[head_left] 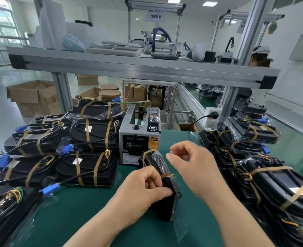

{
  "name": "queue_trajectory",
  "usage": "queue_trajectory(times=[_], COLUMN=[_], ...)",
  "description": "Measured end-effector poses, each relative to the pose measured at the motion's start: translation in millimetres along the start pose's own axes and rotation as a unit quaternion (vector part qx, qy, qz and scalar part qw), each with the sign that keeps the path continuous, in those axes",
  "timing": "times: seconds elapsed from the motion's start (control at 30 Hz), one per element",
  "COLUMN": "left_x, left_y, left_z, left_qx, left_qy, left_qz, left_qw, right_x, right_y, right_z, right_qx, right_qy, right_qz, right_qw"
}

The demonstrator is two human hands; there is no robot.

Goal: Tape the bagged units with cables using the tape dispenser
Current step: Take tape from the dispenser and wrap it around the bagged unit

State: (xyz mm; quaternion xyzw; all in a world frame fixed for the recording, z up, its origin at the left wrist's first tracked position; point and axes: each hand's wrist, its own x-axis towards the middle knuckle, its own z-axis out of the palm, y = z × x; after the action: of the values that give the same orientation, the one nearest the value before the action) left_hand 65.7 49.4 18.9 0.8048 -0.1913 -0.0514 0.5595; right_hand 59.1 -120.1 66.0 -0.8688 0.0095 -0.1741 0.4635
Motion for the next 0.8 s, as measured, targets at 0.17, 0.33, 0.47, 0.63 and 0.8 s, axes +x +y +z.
queue_trajectory(times=[0.17, 0.33, 0.47, 0.63, 0.8], left_x=[0, 1, 2, 0, -2], left_y=[-2, -3, -5, -8, -4], left_z=[-3, -7, -8, -10, -13], left_qx=[-0.014, -0.011, -0.022, -0.026, -0.027], left_qy=[-0.012, -0.022, -0.03, -0.038, -0.047], left_qz=[-0.02, -0.038, -0.037, -0.034, -0.034], left_qw=[1.0, 0.999, 0.999, 0.998, 0.998], right_x=[37, 45, 44, 45, 38], right_y=[-18, -23, -21, -7, 12], right_z=[30, 43, 46, 45, 53], right_qx=[-0.228, -0.352, -0.37, -0.269, -0.136], right_qy=[-0.114, -0.141, -0.119, -0.09, -0.055], right_qz=[-0.029, -0.081, -0.118, -0.011, 0.071], right_qw=[0.967, 0.922, 0.914, 0.959, 0.987])
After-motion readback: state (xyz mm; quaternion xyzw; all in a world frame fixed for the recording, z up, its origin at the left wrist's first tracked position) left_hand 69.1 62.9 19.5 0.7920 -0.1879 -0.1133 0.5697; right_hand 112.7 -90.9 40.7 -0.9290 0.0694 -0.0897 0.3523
